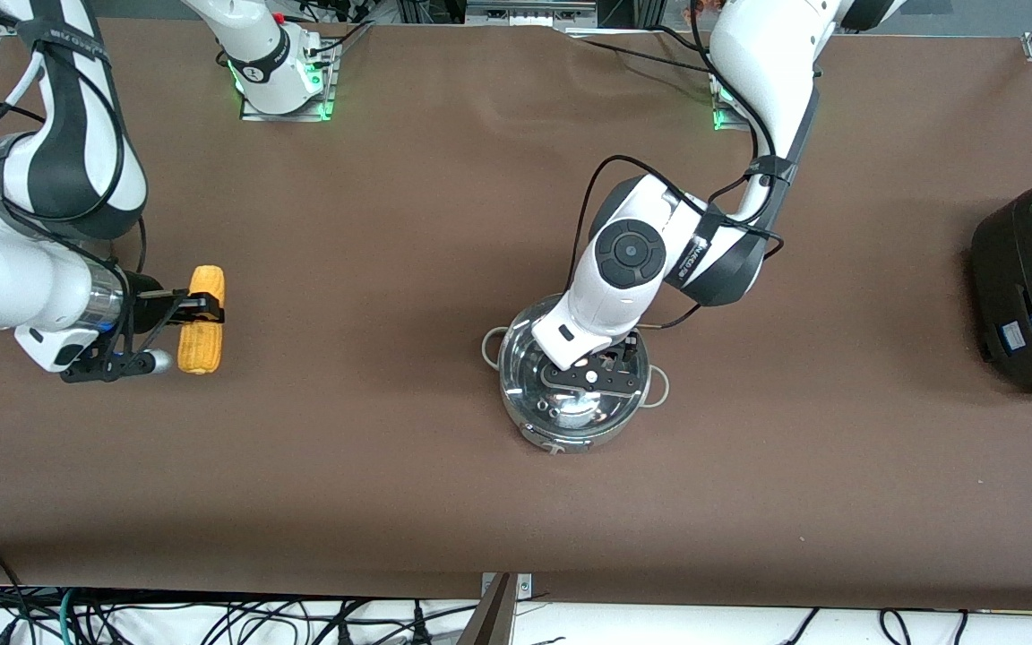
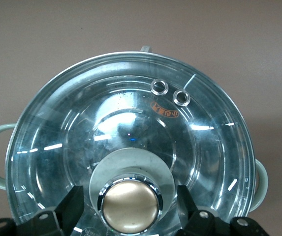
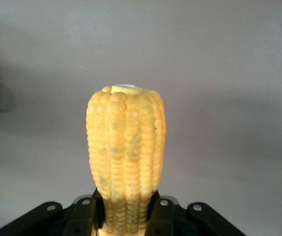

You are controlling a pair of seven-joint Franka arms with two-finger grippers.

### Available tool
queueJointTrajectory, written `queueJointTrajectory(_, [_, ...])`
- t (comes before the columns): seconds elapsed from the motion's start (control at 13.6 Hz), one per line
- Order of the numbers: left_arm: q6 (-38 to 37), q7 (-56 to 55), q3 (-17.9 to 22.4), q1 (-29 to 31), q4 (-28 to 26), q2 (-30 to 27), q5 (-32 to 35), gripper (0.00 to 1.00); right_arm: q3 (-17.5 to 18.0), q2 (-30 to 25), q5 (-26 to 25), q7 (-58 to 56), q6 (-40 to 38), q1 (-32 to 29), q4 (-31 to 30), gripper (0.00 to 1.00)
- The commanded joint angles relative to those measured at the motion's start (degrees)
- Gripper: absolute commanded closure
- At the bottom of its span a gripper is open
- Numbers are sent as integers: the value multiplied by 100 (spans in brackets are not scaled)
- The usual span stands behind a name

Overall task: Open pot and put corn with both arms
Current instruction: 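Lift the glass lid off the pot with the left gripper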

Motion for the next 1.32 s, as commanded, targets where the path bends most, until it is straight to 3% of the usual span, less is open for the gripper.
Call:
queueJointTrajectory(0.0, [-133, -62, 75, -68, 161, 26, 101, 21, -21, 103, 71, 379, -149, 290, 227, 100])
queueJointTrajectory(0.15, [-273, -53, 110, -68, 187, 8, 92, 29, -21, 103, 71, 423, -123, 379, 245, 100])
queueJointTrajectory(0.73, [-423, -71, 145, -76, 240, -1, 66, 37, -30, 217, 63, 476, -158, 599, 544, 100])
queueJointTrajectory(0.81, [-423, -62, 145, -76, 240, -1, 66, 44, -30, 217, 63, 485, -158, 599, 544, 100])
queueJointTrajectory(1.17, [-415, -71, 163, -76, 240, 8, 57, 45, -30, 243, 71, 494, -158, 599, 544, 100])
queueJointTrajectory(1.25, [-415, -71, 163, -76, 240, 8, 57, 53, -21, 252, 71, 494, -158, 599, 544, 100])
